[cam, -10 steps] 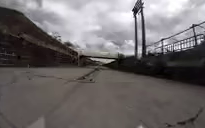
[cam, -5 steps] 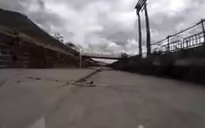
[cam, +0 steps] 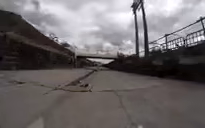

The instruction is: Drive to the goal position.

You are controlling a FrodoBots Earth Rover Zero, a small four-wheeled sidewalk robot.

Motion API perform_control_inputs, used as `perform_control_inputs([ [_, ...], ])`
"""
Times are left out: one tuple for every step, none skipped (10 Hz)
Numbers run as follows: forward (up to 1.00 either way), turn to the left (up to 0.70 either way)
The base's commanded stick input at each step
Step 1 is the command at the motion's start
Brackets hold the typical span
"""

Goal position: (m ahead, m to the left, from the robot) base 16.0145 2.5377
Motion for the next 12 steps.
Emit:
perform_control_inputs([
  [1.0, -0.15],
  [1.0, 0.0],
  [1.0, 0.0],
  [1.0, 0.0],
  [1.0, -0.07],
  [1.0, -0.22],
  [1.0, -0.38],
  [1.0, -0.4],
  [1.0, -0.4],
  [1.0, 0.0],
  [1.0, 0.0],
  [1.0, 0.0],
])
